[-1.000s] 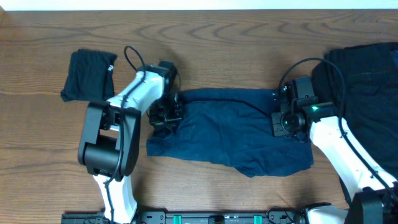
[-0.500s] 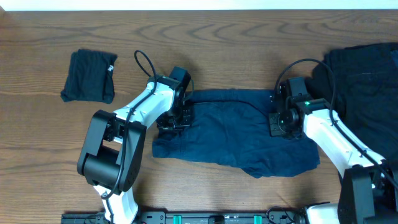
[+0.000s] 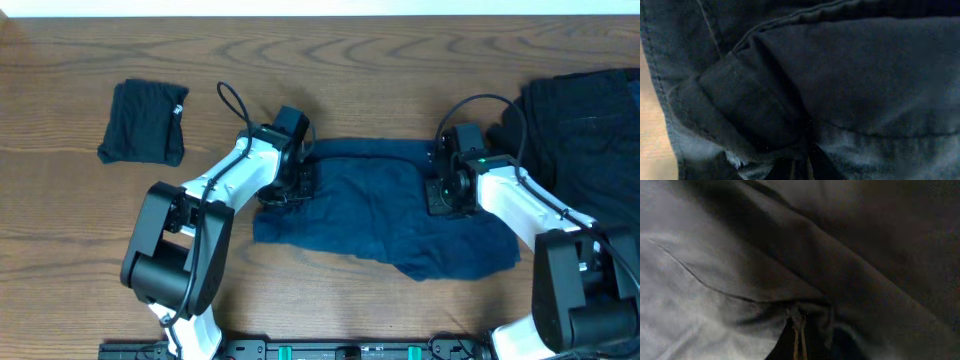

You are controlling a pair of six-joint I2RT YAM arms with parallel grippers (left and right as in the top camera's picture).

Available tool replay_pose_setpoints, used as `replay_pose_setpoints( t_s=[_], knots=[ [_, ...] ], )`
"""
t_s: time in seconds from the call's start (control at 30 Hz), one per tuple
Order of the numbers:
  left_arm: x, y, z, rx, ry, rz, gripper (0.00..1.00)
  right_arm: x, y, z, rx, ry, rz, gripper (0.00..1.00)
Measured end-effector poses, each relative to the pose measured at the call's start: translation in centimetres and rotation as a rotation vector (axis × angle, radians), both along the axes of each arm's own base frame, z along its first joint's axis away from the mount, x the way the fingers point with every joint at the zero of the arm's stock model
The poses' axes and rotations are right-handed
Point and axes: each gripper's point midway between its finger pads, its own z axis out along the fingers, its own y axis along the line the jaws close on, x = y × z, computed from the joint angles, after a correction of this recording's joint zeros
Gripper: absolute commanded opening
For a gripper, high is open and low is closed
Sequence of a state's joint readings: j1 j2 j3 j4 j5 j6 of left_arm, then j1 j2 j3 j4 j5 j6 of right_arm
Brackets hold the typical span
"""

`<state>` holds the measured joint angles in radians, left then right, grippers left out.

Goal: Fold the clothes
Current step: 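Lift both trouser ends with both grippers and fold them toward the front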

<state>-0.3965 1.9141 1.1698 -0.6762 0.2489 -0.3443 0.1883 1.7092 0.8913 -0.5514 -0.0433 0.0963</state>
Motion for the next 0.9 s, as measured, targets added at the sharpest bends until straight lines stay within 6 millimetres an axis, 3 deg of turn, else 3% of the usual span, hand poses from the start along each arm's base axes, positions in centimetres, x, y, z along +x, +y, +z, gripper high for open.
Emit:
replay_pose_setpoints(
  t_s=[0.17, 0.37, 0.5, 0.6, 0.73, 0.9],
  knots=[
    [1.9, -1.0, 0.0, -0.05, -0.093, -0.001, 0.06, 3.7, 0.8, 0.0, 0.027, -0.118, 0.001, 0.01],
    [4.2, -0.6, 0.1, -0.015, -0.188, 0.024, 0.06, 8.9, 2.0, -0.1, 0.071, -0.295, 0.006, 0.01],
    [6.3, 1.3, 0.2, 0.038, -0.262, 0.075, 0.06, 11.1, 2.7, 0.0, 0.107, -0.379, 0.015, 0.01],
    [8.9, 3.9, 0.3, 0.071, -0.335, 0.139, 0.06, 12.1, 3.2, 0.1, 0.13, -0.427, 0.023, 0.01],
    [11.4, 7.2, 0.4, 0.093, -0.411, 0.167, 0.06, 12.8, 4.5, 0.2, 0.183, -0.461, 0.049, 0.01],
    [13.1, 8.9, 0.6, 0.115, -0.479, 0.108, 0.06, 13.0, 5.7, 0.4, 0.23, -0.489, 0.078, 0.01]
  ],
)
